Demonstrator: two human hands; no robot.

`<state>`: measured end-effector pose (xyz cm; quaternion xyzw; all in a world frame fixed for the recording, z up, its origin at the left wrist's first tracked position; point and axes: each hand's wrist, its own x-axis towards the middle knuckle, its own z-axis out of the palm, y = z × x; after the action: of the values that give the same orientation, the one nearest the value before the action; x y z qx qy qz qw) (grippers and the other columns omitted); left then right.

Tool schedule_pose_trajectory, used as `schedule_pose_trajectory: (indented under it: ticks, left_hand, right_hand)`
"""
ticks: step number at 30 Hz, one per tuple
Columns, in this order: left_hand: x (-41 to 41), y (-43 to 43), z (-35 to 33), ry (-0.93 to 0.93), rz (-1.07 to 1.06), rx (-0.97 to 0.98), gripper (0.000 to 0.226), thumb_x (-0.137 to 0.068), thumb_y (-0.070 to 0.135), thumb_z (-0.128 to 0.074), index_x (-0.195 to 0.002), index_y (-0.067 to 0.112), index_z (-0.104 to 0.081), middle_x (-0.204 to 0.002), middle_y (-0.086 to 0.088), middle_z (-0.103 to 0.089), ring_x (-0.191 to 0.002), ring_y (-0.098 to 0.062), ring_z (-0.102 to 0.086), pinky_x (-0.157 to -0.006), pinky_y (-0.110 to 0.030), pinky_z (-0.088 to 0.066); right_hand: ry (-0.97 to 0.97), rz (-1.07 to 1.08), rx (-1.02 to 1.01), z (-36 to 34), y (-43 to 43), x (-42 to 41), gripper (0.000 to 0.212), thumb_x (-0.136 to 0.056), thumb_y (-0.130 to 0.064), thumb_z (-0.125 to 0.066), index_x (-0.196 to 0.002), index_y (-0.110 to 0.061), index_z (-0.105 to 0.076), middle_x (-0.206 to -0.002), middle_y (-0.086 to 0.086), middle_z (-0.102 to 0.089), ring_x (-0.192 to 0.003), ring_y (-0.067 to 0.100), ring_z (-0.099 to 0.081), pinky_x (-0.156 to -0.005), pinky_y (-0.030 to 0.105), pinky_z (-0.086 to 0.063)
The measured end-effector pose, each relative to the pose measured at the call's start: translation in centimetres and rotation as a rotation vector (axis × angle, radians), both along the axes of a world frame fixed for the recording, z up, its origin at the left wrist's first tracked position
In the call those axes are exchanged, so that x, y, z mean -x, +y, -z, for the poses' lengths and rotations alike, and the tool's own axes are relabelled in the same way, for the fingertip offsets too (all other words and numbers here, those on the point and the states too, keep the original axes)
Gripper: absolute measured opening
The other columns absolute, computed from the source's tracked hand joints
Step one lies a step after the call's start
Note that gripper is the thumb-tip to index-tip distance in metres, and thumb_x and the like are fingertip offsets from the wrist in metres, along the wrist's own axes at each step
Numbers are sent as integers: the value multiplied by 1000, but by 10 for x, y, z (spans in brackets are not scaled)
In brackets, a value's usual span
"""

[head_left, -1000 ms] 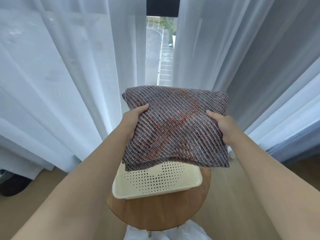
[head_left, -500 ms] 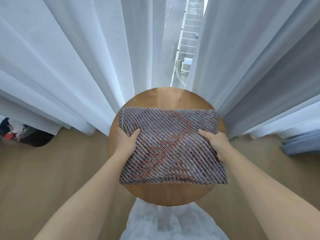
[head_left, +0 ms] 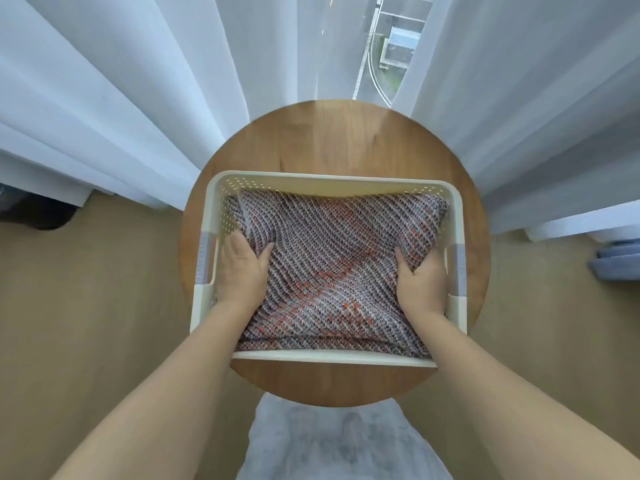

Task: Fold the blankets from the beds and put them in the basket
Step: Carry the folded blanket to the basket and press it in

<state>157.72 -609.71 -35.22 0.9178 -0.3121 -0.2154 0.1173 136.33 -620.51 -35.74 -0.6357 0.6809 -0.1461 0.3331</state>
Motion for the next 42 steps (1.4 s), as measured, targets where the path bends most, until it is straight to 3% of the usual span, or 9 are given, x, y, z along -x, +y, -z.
schedule_pose_trajectory:
  ticks: [5, 9, 12, 16, 19, 23, 28, 35, 42]
  left_hand:
    - [0, 1, 40, 38, -11, -81, 58, -97, 35, -41, -132, -10, -31, -124, -27, -44, -116, -39, -44, -97, -43, -37]
    - [5, -3, 32, 53, -25, -73, 81, -97, 33, -43, -147, -1, 11, -154, -23, -1, -143, -36, -11, -116, -42, -17]
    - [12, 2, 22, -192, 233, 61, 84, -88, 35, -46, -146, 2, 5, -151, -19, -2, -139, -38, -8, -116, -50, -11]
    - [15, -4, 32, -230, 566, 16, 91, -82, 59, -41, -149, 18, 5, -154, -13, 4, -142, -32, 2, -114, -41, 11]
    - [-2, -8, 49, -133, 468, -229, 99, -79, 76, -34, -144, 26, 23, -153, -12, 26, -141, -25, 23, -112, -41, 18]
    - [-12, -11, 73, -77, 426, -257, 108, -67, 83, -23, -151, 21, 3, -157, -21, 7, -145, -32, 5, -115, -44, 6]
    - [-13, -16, 76, -33, 425, -276, 111, -65, 85, -25, -151, 19, 3, -156, -22, 8, -145, -32, 7, -114, -43, 8]
    - [-6, -8, 16, 162, 511, -462, 135, -50, 94, -38, -144, 23, 27, -150, -18, 34, -140, -32, 28, -113, -46, 14]
    - [31, 30, 18, 317, 335, -672, 145, -48, 89, -56, -131, 26, 45, -144, -22, 42, -136, -38, 32, -113, -51, 11]
  right_hand:
    - [69, 33, -99, 49, -4, -6, 46, -91, -40, -54, -123, -8, -48, -119, 10, -59, -108, 27, -57, -88, 30, -44]
    - [46, 19, -127, 42, -2, -8, 69, -90, -25, -58, -143, -3, -21, -147, 15, -31, -137, 29, -30, -113, 34, -23]
    - [54, -221, 67, 18, 6, -9, 85, -85, -17, -60, -148, -2, -4, -155, 20, -8, -144, 30, -5, -118, 38, -5]
    - [212, -637, 271, 23, -8, -31, 82, -83, -39, -49, -148, -12, -7, -154, 25, 0, -142, 33, 3, -115, 34, 13]
    - [442, -704, 68, 45, -25, -34, 81, -88, -57, -35, -150, -23, 6, -156, 20, 13, -144, 31, 15, -114, 39, 15]
    - [464, -680, -16, 73, -27, -25, 81, -88, -60, -27, -148, -20, 9, -156, 18, 15, -144, 30, 14, -112, 39, 12]
    - [462, -700, -88, 75, -30, -29, 84, -84, -63, -18, -149, -17, 10, -155, 19, 16, -144, 30, 16, -111, 38, 13]
    - [539, -867, -288, 11, -22, -26, 117, -66, -88, -35, -144, -25, 27, -151, 15, 32, -138, 30, 32, -110, 48, 19]
    - [706, -857, -703, 18, 29, -6, 138, -45, -94, -48, -120, -32, 50, -129, 11, 54, -132, 35, 41, -106, 66, 11]
